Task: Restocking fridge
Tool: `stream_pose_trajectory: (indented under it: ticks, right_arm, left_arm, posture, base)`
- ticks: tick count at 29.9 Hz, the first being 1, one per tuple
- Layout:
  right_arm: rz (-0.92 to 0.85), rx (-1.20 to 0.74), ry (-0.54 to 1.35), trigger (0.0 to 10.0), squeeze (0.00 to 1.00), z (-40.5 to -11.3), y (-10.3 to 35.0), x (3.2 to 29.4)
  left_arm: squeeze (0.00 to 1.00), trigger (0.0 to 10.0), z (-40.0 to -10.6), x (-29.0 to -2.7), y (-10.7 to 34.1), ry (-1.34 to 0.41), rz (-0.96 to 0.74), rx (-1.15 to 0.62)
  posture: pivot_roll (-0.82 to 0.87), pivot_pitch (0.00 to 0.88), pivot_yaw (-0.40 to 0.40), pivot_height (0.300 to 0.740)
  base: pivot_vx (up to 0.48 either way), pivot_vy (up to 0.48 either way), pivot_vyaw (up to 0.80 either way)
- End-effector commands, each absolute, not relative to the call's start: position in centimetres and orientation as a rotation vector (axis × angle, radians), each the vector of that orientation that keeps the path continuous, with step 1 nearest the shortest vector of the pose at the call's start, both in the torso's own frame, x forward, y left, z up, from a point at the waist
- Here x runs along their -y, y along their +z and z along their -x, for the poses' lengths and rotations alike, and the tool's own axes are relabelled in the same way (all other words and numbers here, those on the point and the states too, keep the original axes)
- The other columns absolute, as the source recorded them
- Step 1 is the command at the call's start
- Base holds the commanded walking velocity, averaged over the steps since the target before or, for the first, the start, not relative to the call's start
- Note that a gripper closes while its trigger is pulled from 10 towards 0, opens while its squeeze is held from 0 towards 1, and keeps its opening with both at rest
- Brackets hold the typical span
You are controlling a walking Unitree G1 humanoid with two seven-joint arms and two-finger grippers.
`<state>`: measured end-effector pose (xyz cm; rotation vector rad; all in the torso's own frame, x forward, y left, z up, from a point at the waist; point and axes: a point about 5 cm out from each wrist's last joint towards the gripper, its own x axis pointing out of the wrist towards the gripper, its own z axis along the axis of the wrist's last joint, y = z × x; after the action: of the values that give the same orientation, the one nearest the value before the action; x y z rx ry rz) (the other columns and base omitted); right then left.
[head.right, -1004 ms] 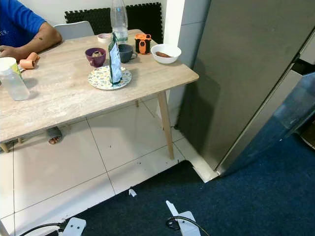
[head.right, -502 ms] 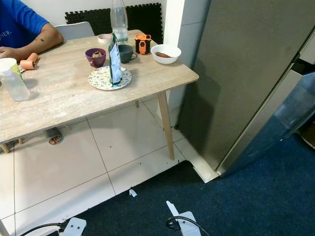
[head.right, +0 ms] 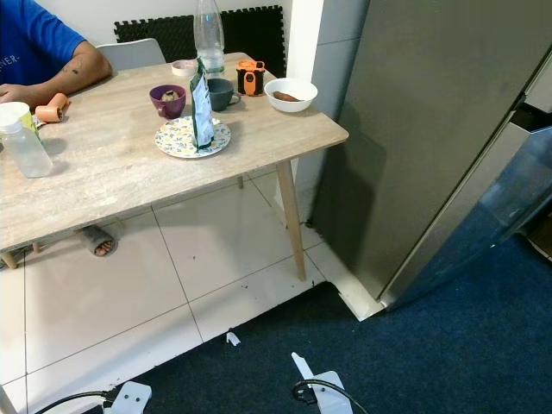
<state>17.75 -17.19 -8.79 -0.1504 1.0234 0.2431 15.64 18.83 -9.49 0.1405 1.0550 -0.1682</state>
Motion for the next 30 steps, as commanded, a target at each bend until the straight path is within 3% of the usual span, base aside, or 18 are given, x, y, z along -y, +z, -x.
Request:
stream_pose_trajectory:
  ticks: [1, 30]
  right_arm:
    - [0.147, -1.062, 0.238, 10.0, 0.00, -16.77, -9.22, 17.51]
    - [0.129, -1.064, 0.216, 10.0, 0.00, -16.59, -9.29, 17.66]
  left_arm:
    - [0.00, 10.0, -14.65, -16.31, -10.08, -0.265, -0.078, -1.090]
    - [0.00, 10.0, -14.50, -16.39, -10.12, -0.257, -0.063, -1.091]
  posture:
    - [-0.02, 0.097, -0.036, 0.740]
    - [-0.03, 0.124, -0.032, 0.740]
  base:
    - [0.000, 0.000, 0.00]
    - [0.000, 0.000, 0.00]
